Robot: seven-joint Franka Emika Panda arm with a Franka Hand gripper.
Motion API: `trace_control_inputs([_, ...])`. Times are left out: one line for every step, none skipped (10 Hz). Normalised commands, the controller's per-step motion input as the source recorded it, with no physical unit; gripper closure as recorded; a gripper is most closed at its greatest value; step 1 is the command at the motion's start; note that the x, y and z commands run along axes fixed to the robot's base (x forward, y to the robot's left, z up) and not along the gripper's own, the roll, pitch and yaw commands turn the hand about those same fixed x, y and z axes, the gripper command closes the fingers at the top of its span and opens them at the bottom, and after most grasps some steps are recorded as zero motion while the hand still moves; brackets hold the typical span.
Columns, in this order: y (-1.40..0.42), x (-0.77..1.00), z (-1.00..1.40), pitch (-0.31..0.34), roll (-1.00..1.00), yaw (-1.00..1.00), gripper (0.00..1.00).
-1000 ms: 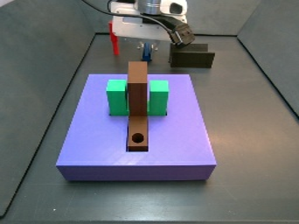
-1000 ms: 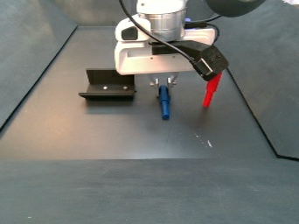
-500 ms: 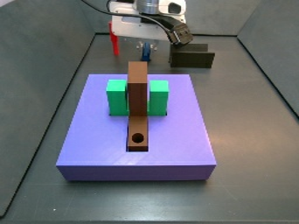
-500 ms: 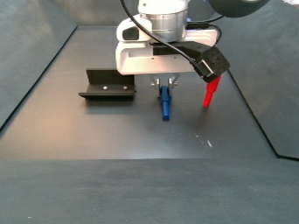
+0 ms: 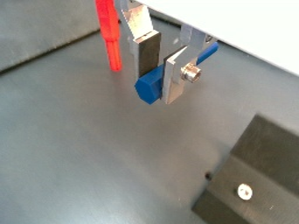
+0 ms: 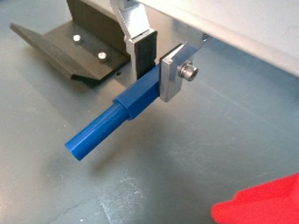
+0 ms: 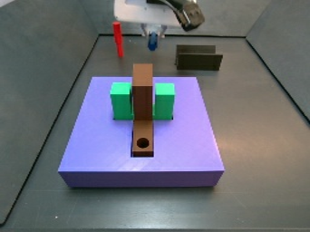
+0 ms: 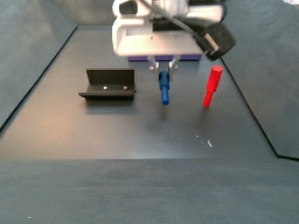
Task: Pick up the blue object. Move up. Place the blue object on the fixture. Regrasp the blue object. Move to above the board. Insert the blue object.
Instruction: Place the blue object on the fixture.
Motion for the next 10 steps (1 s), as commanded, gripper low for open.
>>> trace_control_inputs([0.0,0.0,-0.03,0.0,0.0,0.0,1.0])
trace_control_inputs([0.0,0.29,0.0,0.154,-0.31,-0.09,1.0])
trace_control_inputs([0.0,0.8,0.32,0.214,-0.76,-0.26,1.0])
trace_control_inputs([0.0,0.88,0.45,0.151,-0.85,-0.26,1.0])
trace_control_inputs([0.0,0.9,0.46,0.14,-0.85,-0.25,1.0])
trace_control_inputs([-0.01,0.91,0.46,0.137,-0.85,-0.25,1.0])
trace_control_inputs([-0.02,0.92,0.43,0.149,-0.83,-0.24,1.0])
trace_control_inputs([0.0,0.92,0.18,0.126,-0.75,-0.26,1.0])
trace_control_inputs([0.0,0.89,0.12,0.103,-0.81,-0.28,1.0])
trace_control_inputs([0.0,0.9,0.07,0.094,-0.81,-0.26,1.0])
